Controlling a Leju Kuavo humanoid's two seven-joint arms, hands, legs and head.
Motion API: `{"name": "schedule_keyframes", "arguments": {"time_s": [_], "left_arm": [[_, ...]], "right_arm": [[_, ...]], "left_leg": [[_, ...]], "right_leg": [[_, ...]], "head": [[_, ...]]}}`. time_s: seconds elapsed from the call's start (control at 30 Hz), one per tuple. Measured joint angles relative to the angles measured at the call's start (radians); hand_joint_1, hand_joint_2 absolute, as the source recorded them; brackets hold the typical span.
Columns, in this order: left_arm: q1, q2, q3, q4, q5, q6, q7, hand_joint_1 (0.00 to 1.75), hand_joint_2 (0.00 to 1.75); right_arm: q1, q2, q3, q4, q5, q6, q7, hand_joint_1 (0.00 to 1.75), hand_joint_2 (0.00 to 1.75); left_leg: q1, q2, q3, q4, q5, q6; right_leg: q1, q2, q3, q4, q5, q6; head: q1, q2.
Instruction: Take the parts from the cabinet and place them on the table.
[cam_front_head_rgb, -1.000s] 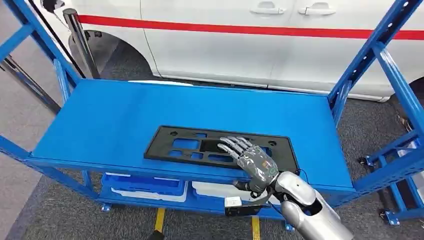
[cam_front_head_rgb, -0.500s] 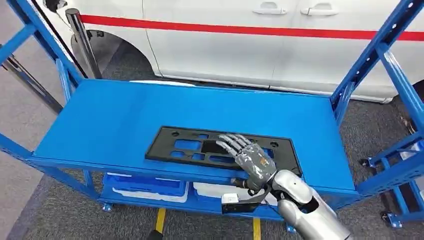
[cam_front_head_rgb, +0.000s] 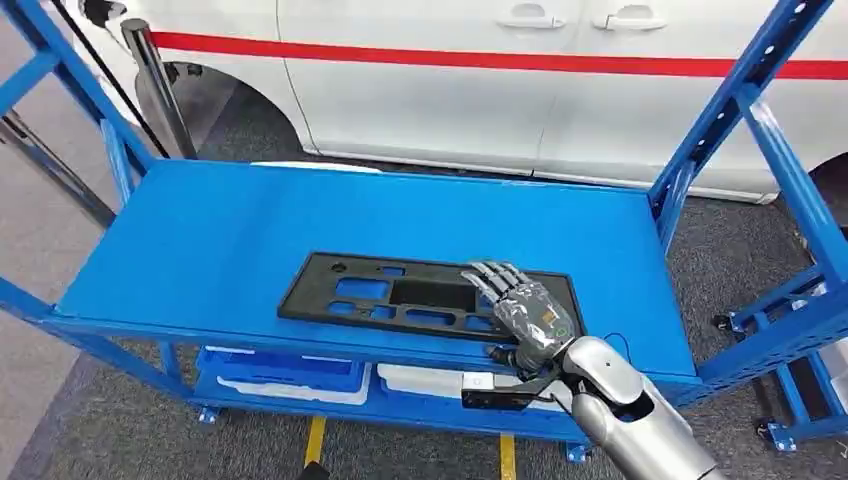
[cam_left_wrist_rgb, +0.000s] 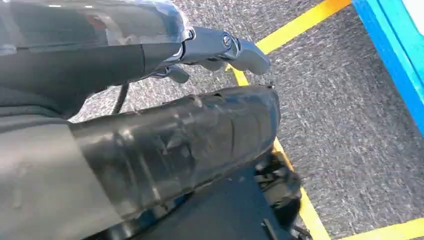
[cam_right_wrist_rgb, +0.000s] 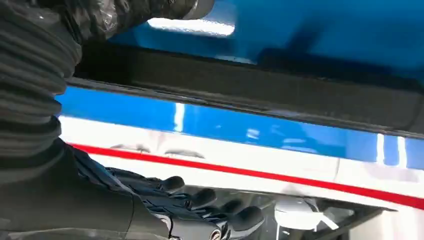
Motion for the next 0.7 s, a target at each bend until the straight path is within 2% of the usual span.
{"name": "schedule_keyframes", "arguments": {"time_s": [0.07,0.1,0.13,0.17,0.2,0.23,0.27,0.3,0.33,0.4,0.43,0.47,0.53,0.6,0.63,0.7], "left_arm": [[0.005,0.001,0.0,0.0,-0.005,0.0,-0.001,0.0,0.0],[0.006,0.0,-0.001,0.0,-0.005,0.0,-0.001,0.0,0.0],[0.005,-0.001,-0.001,0.0,-0.005,0.0,-0.002,0.0,0.0],[0.002,-0.001,-0.001,0.0,-0.005,0.0,-0.002,0.0,0.0],[0.002,-0.001,-0.001,0.0,-0.005,0.0,-0.002,0.0,0.0],[0.003,-0.001,-0.002,0.0,-0.004,0.0,-0.002,0.0,0.0],[0.004,-0.001,-0.002,0.0,-0.004,0.0,-0.002,0.0,0.0],[0.006,-0.001,-0.002,0.0,-0.003,0.0,-0.002,0.0,0.0],[0.007,-0.001,-0.002,0.0,-0.002,0.0,-0.002,0.0,0.0],[0.007,-0.001,-0.002,0.0,-0.001,0.0,-0.002,0.0,0.0],[0.007,-0.001,-0.002,0.0,0.002,0.0,-0.002,0.0,0.0],[0.006,-0.001,-0.002,0.0,0.002,0.0,-0.002,0.0,0.0],[0.008,0.0,-0.002,0.0,0.002,0.0,-0.002,0.0,0.0],[0.008,0.0,-0.002,0.0,0.002,0.0,-0.002,0.0,0.0],[0.008,0.0,-0.002,0.0,0.002,0.0,-0.002,0.0,0.0],[0.008,0.0,-0.002,0.0,0.002,-0.001,-0.002,0.0,0.0]], "right_arm": [[0.002,-0.005,-0.01,0.01,0.011,-0.011,0.004,0.0,1.75],[0.002,-0.005,-0.013,0.013,0.014,-0.014,0.005,0.0,1.75],[0.003,-0.007,-0.021,0.017,0.019,-0.02,0.008,0.0,1.75],[0.002,-0.011,-0.025,0.021,0.024,-0.023,0.011,0.0,1.75],[0.003,-0.015,-0.029,0.027,0.032,-0.027,0.016,0.0,1.75],[0.008,-0.017,-0.035,0.037,0.039,-0.033,0.022,0.0,1.75],[0.013,-0.019,-0.042,0.047,0.045,-0.041,0.027,0.0,1.75],[0.018,-0.022,-0.049,0.056,0.052,-0.048,0.031,0.0,1.75],[0.02,-0.024,-0.054,0.061,0.053,-0.052,0.034,0.0,1.75],[0.02,-0.028,-0.079,0.074,0.056,-0.07,0.04,0.0,1.75],[0.02,-0.031,-0.095,0.082,0.058,-0.077,0.041,0.0,1.75],[0.021,-0.032,-0.108,0.088,0.058,-0.08,0.041,0.0,1.75],[0.024,-0.038,-0.132,0.095,0.059,-0.083,0.041,0.0,1.75],[0.024,-0.04,-0.156,0.107,0.063,-0.087,0.041,0.0,1.75],[0.024,-0.04,-0.166,0.111,0.067,-0.089,0.041,0.0,1.75],[0.024,-0.04,-0.182,0.125,0.071,-0.093,0.041,0.0,1.75]], "left_leg": [[0.0,0.0,0.001,-0.003,0.002,0.005],[0.013,0.003,0.008,-0.018,0.011,0.015],[0.008,0.003,0.012,-0.022,0.013,0.019],[0.009,0.004,0.011,-0.022,0.015,0.025],[0.009,0.004,0.009,-0.022,0.015,0.025],[0.009,0.004,0.009,-0.022,0.015,0.025],[0.009,0.004,0.008,-0.02,0.015,0.025],[0.009,0.004,0.008,-0.019,0.014,0.024],[0.009,0.004,0.008,-0.017,0.013,0.023],[0.011,0.003,0.008,-0.008,0.007,0.015],[0.009,0.003,0.006,-0.004,0.003,0.009],[0.004,0.0,0.003,0.002,0.001,0.003],[0.004,0.0,0.004,-0.003,0.004,-0.006],[0.008,0.0,0.005,-0.002,0.0,-0.017],[0.011,0.002,0.001,0.014,-0.014,-0.021],[0.01,0.002,-0.05,0.131,-0.089,-0.024]], "right_leg": [[-0.001,0.0,0.002,-0.003,0.002,0.009],[-0.002,0.001,0.001,0.003,-0.005,0.014],[-0.001,0.0,-0.005,0.019,-0.02,0.017],[-0.004,0.0,-0.028,0.072,-0.057,0.02],[-0.006,0.0,-0.07,0.163,-0.102,0.025],[-0.009,0.0,-0.104,0.234,-0.128,0.029],[-0.011,-0.001,-0.13,0.285,-0.14,0.032],[-0.014,-0.001,-0.132,0.284,-0.124,0.035],[-0.017,-0.001,-0.114,0.246,-0.094,0.036],[-0.023,-0.003,-0.026,0.07,-0.003,0.038],[-0.023,-0.004,0.003,0.012,-0.012,0.037],[-0.014,0.0,0.002,0.006,-0.008,0.029],[-0.013,0.0,-0.001,0.01,-0.008,0.018],[-0.014,0.0,0.003,0.004,-0.002,0.001],[-0.016,-0.002,0.005,0.002,-0.001,-0.006],[-0.015,-0.003,0.003,0.002,0.0,-0.014]], "head": [[0.0,0.0],[0.0,0.0],[0.001,0.0],[0.001,0.0],[0.002,0.0],[0.001,0.0],[0.002,0.0],[0.001,0.0],[0.002,0.0],[0.001,0.0],[0.002,0.0],[0.0,0.0],[0.0,0.0],[0.0,0.0],[0.0,0.0],[-0.001,0.0]]}}
